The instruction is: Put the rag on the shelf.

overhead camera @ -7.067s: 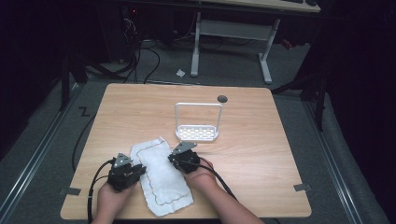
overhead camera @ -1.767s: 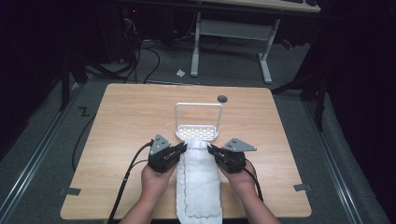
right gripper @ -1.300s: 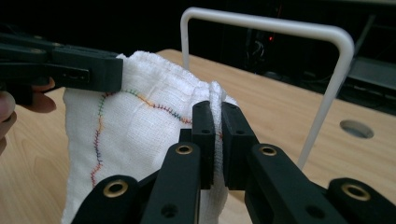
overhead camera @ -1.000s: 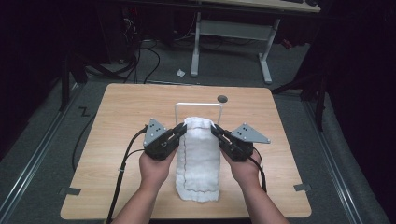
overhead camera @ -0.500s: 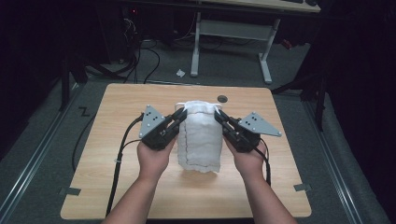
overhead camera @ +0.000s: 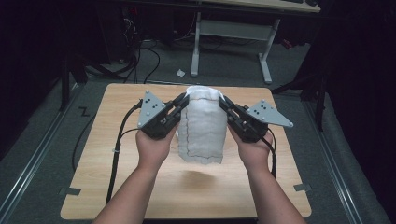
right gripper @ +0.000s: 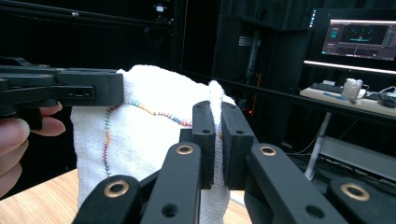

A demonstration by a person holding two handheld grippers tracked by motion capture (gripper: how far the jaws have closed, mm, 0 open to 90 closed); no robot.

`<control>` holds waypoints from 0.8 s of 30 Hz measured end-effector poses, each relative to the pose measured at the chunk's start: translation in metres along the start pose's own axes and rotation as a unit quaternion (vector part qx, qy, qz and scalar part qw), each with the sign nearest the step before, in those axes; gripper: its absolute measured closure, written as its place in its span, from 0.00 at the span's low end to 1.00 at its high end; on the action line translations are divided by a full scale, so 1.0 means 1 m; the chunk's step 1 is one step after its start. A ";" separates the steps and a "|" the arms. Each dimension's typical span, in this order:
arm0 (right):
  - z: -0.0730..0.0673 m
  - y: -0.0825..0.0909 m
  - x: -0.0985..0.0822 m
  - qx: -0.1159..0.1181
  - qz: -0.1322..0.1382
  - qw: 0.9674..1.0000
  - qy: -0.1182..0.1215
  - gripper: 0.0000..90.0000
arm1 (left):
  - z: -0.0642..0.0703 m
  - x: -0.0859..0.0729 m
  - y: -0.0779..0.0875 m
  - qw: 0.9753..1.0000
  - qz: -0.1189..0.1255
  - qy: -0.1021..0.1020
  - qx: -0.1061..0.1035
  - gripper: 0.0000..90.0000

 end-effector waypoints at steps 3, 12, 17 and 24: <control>0.006 -0.002 0.003 -0.005 0.001 1.000 0.000 0.96 | -0.001 0.005 -0.002 1.000 0.001 -0.009 0.001 0.93; 0.022 -0.027 0.013 -0.007 -0.005 1.000 -0.017 0.96 | -0.024 0.021 -0.026 0.999 -0.004 -0.023 0.030 0.93; 0.028 -0.039 0.017 -0.011 -0.005 1.000 -0.020 0.96 | -0.033 0.031 -0.035 0.998 -0.002 -0.034 0.044 0.93; 0.042 -0.059 0.018 -0.015 -0.004 0.999 -0.038 0.96 | -0.047 0.040 -0.052 0.998 -0.014 -0.037 0.056 0.93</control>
Point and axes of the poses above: each handheld gripper's, and its own axes: y roughly backward along the jaws, x roughly out of its top, z roughly to its right, the point moved 9 cm from there along -y, roughly forward along the jaws, and after that the axes turned 14 degrees about y, right-handed, at the moved point
